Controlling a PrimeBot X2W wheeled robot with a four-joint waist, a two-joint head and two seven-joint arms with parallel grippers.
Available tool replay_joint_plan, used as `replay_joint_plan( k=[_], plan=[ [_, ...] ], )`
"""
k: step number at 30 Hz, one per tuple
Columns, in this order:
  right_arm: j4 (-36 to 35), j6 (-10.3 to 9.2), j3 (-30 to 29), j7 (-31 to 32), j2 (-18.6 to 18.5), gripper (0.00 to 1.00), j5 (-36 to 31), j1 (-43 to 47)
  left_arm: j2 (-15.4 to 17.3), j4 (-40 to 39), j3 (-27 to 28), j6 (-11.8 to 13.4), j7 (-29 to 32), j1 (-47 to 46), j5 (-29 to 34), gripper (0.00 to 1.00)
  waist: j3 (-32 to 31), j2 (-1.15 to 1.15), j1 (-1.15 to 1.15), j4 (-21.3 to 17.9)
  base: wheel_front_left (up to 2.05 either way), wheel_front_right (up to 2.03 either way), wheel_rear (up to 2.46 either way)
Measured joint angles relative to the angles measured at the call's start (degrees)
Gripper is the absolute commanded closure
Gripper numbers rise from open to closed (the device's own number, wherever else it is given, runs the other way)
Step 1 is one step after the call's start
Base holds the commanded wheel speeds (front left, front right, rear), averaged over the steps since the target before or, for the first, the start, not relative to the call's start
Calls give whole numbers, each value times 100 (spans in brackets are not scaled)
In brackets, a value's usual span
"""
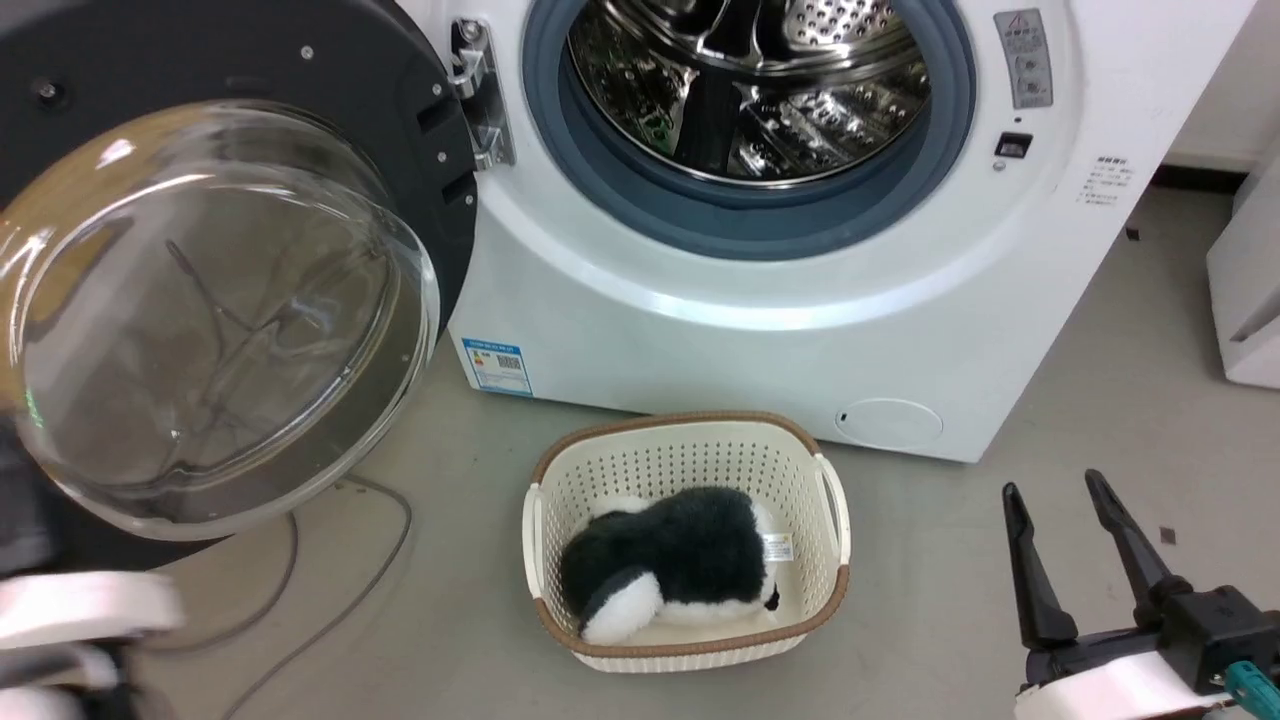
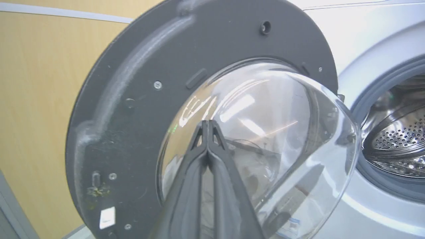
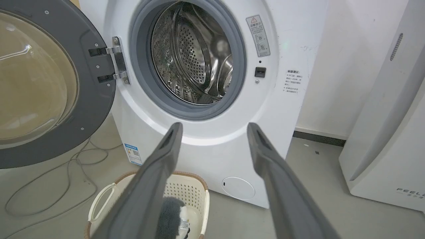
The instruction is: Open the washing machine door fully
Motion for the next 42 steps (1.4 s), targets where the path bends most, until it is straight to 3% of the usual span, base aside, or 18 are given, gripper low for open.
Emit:
replay_joint_plan(
  k=[4, 11, 13, 18, 34, 35, 42],
  plan=[
    [-41, 0, -48, 0, 0, 0, 46, 50, -382, -234, -595, -68, 1, 154, 242, 100, -112, 0, 0, 4, 0, 0, 0],
    [-140, 1, -26, -1, 0, 0, 79, 147, -563, -233, -1457, -127, 1, 478, 319, 100, -290, 0, 0, -135, 0, 0, 0],
    [-169, 0, -11, -1, 0, 0, 97, 191, -577, -243, -1607, -131, 1, 545, 307, 0, -324, 0, 0, -198, 0, 0, 0],
    [-232, 1, 13, -1, 0, 0, 100, 265, -601, -211, -1906, -167, 1, 733, 280, 0, -416, 0, 0, -364, 0, 0, 0],
    [-344, 1, 54, -1, 0, 0, 158, 330, -698, -182, -2118, 4, 1, 1179, 205, 0, -475, 0, 0, -941, 0, 0, 0],
    [-341, 1, 53, 1, 0, 100, 152, 328, -703, -179, -2120, 5, 8, 1186, 211, 100, -476, 0, 0, -953, 0, 0, 0],
    [-333, 0, 51, 27, -1, 100, 145, 326, -709, -180, -2116, 1, 27, 1183, 218, 100, -478, 0, 0, -959, 0, 0, 0]
  ],
)
